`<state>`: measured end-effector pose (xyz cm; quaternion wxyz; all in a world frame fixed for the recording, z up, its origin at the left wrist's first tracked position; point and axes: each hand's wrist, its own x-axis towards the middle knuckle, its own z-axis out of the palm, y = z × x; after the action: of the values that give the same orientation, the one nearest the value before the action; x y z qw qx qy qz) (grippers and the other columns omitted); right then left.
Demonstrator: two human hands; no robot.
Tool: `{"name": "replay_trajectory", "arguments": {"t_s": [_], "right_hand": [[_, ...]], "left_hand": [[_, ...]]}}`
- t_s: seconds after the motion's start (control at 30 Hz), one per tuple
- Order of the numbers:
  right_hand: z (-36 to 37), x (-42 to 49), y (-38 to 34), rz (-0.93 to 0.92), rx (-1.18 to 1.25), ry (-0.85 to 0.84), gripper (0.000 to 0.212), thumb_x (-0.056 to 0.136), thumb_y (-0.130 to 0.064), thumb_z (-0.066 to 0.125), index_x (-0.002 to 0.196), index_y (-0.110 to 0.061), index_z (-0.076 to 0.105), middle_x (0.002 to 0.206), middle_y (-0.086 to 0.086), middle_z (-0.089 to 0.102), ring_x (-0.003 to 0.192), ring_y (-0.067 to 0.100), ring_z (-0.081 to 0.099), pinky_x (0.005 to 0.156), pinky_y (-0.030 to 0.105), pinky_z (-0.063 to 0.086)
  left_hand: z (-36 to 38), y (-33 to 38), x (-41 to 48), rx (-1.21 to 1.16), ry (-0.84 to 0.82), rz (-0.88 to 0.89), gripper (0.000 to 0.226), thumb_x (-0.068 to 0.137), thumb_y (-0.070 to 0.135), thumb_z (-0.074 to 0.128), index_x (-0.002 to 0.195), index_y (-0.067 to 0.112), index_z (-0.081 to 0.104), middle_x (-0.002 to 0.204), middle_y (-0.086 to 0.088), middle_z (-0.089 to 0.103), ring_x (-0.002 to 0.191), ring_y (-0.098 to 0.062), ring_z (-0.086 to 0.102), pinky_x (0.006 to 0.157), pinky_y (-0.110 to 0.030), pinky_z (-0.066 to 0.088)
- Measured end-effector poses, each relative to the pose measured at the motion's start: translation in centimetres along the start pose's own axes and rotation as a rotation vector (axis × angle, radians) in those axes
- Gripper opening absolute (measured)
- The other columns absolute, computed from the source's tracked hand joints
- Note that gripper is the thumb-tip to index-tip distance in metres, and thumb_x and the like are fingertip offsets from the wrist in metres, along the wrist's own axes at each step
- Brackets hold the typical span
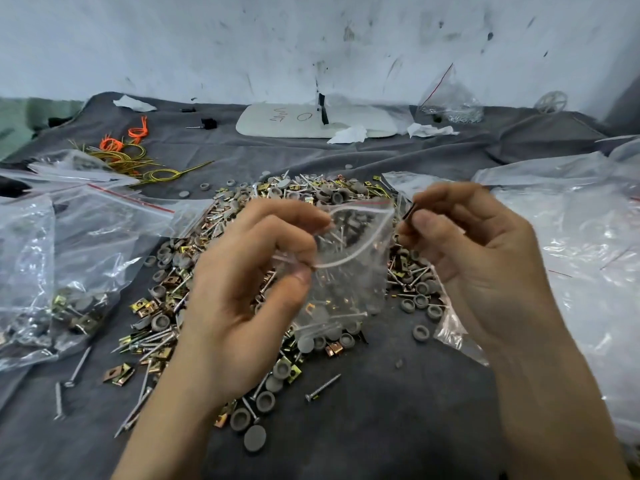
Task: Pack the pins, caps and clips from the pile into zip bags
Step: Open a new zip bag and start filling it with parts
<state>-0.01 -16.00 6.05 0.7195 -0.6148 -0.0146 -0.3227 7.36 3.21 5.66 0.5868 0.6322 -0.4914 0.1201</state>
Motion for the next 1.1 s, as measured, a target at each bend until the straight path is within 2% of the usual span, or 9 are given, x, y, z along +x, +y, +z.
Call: {"name": "replay_trajectory", "arguments": {"t_s": [0.07, 0.17, 0.27, 0.4, 0.57, 0.7, 0.83, 1.0, 1.1], "right_hand": [[0.6, -0.3, -1.1, -0.125, -0.055, -0.023, 0.017, 0.076, -0.011, 0.072, 0.084, -0.027, 0.073, 0.080, -0.006, 0.070, 0.077, 0.012, 0.067, 0.074, 0.021, 0.053], [1.2, -0.7, -2.1, -0.215, -0.100, -0.083, 0.015, 0.074, -0.017, 0.072, 0.084, -0.028, 0.072, 0.082, -0.010, 0.070, 0.081, 0.006, 0.064, 0.078, 0.016, 0.049], [1.0, -0.9, -2.4, -0.174, 0.032, -0.161, 0.017, 0.071, -0.027, 0.076, 0.087, -0.024, 0.072, 0.086, -0.007, 0.069, 0.085, 0.007, 0.063, 0.081, 0.018, 0.047], [0.6, -0.9, -2.1, -0.072, 0.206, -0.216, 0.019, 0.075, -0.025, 0.072, 0.092, -0.017, 0.074, 0.090, -0.005, 0.070, 0.091, 0.009, 0.063, 0.082, 0.021, 0.050], [0.4, -0.7, -1.5, 0.000, 0.325, -0.259, 0.014, 0.080, -0.022, 0.068, 0.092, -0.020, 0.072, 0.089, -0.005, 0.067, 0.093, 0.011, 0.061, 0.085, 0.025, 0.051], [0.3, -0.6, -1.3, -0.009, 0.333, -0.289, 0.011, 0.083, -0.021, 0.066, 0.093, -0.021, 0.070, 0.092, -0.005, 0.065, 0.098, 0.014, 0.058, 0.088, 0.029, 0.049], [0.2, -0.8, -1.4, -0.027, 0.272, -0.289, 0.011, 0.083, -0.022, 0.066, 0.093, -0.022, 0.070, 0.094, -0.005, 0.065, 0.101, 0.015, 0.056, 0.091, 0.029, 0.048], [0.6, -0.9, -1.7, -0.162, -0.084, -0.284, 0.022, 0.087, -0.033, 0.064, 0.107, -0.024, 0.070, 0.106, -0.005, 0.068, 0.108, 0.015, 0.060, 0.091, 0.028, 0.046], [0.2, -0.7, -1.5, -0.165, -0.082, -0.199, 0.026, 0.088, -0.040, 0.061, 0.111, -0.028, 0.068, 0.109, -0.002, 0.067, 0.109, 0.021, 0.059, 0.092, 0.033, 0.046]], "left_hand": [[0.5, 0.5, 0.0, 0.026, -0.032, 0.008, 0.009, 0.081, 0.012, 0.047, 0.085, 0.011, 0.055, 0.114, -0.010, 0.062, 0.110, -0.028, 0.061, 0.090, -0.049, 0.050], [1.1, 1.1, 0.1, 0.080, -0.078, 0.042, 0.012, 0.080, 0.011, 0.046, 0.081, 0.009, 0.058, 0.112, -0.009, 0.062, 0.106, -0.022, 0.061, 0.084, -0.037, 0.047], [1.5, 1.5, 0.0, 0.110, -0.093, 0.063, 0.011, 0.081, 0.010, 0.047, 0.081, 0.006, 0.057, 0.110, -0.010, 0.063, 0.102, -0.016, 0.061, 0.083, -0.028, 0.046], [2.0, 1.7, -0.1, 0.116, -0.117, 0.075, 0.008, 0.081, 0.008, 0.048, 0.082, 0.009, 0.056, 0.111, -0.007, 0.062, 0.104, -0.012, 0.060, 0.085, -0.018, 0.042], [2.4, 1.8, -0.2, 0.132, -0.126, 0.076, 0.008, 0.083, 0.008, 0.048, 0.081, 0.009, 0.056, 0.111, -0.007, 0.062, 0.105, -0.012, 0.060, 0.087, -0.018, 0.042], [2.3, 1.8, -0.2, 0.126, -0.126, 0.072, 0.008, 0.083, 0.008, 0.047, 0.082, 0.010, 0.055, 0.111, -0.007, 0.062, 0.102, -0.011, 0.059, 0.086, -0.019, 0.043], [2.2, 1.7, -0.3, 0.131, -0.123, 0.071, 0.010, 0.082, 0.007, 0.048, 0.080, 0.006, 0.058, 0.110, -0.007, 0.062, 0.102, -0.013, 0.060, 0.088, -0.022, 0.045], [2.2, 1.6, -0.2, 0.161, -0.117, 0.069, 0.010, 0.082, 0.008, 0.047, 0.081, 0.007, 0.057, 0.109, -0.007, 0.062, 0.104, -0.013, 0.060, 0.086, -0.020, 0.044], [1.7, 1.3, -0.1, 0.166, -0.069, 0.063, 0.009, 0.082, 0.011, 0.047, 0.082, 0.010, 0.056, 0.109, -0.007, 0.063, 0.104, -0.013, 0.061, 0.084, -0.022, 0.045]]}}
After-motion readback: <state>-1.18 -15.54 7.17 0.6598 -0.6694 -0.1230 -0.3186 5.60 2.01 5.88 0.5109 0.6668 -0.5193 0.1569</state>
